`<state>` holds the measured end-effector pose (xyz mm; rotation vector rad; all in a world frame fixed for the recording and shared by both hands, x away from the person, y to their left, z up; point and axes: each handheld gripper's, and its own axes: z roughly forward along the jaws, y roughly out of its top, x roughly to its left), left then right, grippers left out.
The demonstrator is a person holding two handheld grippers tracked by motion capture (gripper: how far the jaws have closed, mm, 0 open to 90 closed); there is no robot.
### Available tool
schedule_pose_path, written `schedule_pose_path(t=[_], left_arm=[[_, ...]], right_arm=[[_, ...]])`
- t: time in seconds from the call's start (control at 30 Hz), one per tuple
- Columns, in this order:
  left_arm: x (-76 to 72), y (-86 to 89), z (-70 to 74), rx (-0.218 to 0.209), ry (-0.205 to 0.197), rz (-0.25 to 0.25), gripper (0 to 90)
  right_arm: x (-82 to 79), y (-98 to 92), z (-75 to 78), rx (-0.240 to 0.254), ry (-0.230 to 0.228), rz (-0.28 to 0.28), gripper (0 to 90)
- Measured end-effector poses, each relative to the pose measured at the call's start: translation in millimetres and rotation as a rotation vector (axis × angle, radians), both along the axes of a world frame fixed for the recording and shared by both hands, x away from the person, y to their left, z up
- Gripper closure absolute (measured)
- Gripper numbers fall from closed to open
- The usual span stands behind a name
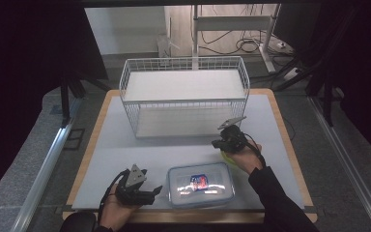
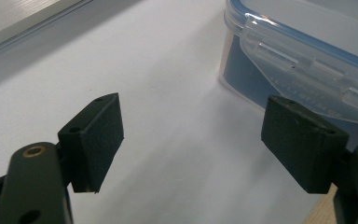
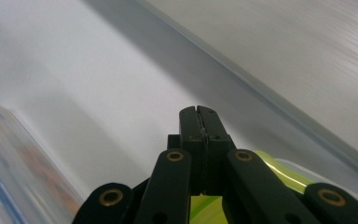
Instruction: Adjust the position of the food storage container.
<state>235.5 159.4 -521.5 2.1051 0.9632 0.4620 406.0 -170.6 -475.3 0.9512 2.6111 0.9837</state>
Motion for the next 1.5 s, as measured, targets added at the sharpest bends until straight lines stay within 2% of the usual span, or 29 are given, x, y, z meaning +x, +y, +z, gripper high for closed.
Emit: schedule_pose_path(t=[0.2,0.37,0.57,0.93,1.07,1.17,1.27,1.4,1.5], left_arm=[[0.0,-0.2,-0.1,0.000,0.000,0.000,21.1],[-0.3,-0.4,0.2,-0.001,-0.002,0.000,21.1],[-0.4,-0.9,0.3,-0.003,-0.002,-0.001,21.2],[0.3,-1.1,-0.1,-0.002,0.004,-0.001,21.5],[0.7,-1.1,-0.1,-0.004,0.013,-0.003,22.9],[-0.3,-1.4,0.9,-0.008,0.023,-0.017,29.5],[-1.1,-3.2,1.1,-0.035,0.054,-0.044,43.7],[-2.5,-9.3,-0.2,-0.045,0.095,-0.078,63.5],[-3.4,-15.1,-1.1,-0.074,0.137,-0.111,74.7]], right_arm=[[-8.7,-16.1,3.5,0.033,0.007,-0.025,90.0],[-23.0,-19.2,6.1,0.043,0.018,0.000,90.0],[-37.2,-25.8,3.2,0.017,0.012,0.001,90.0],[-39.9,-63.8,1.8,0.034,0.005,-0.088,90.0],[-42.9,-69.9,2.9,0.041,-0.007,-0.111,90.0],[-55.6,-70.7,5.0,0.062,-0.015,-0.102,90.0],[-75.2,-75.5,2.5,0.083,-0.009,-0.107,90.0],[-102.1,-80.8,-8.0,0.097,0.038,-0.101,90.0],[-118.5,-79.6,-14.6,0.104,0.064,-0.085,90.0]])
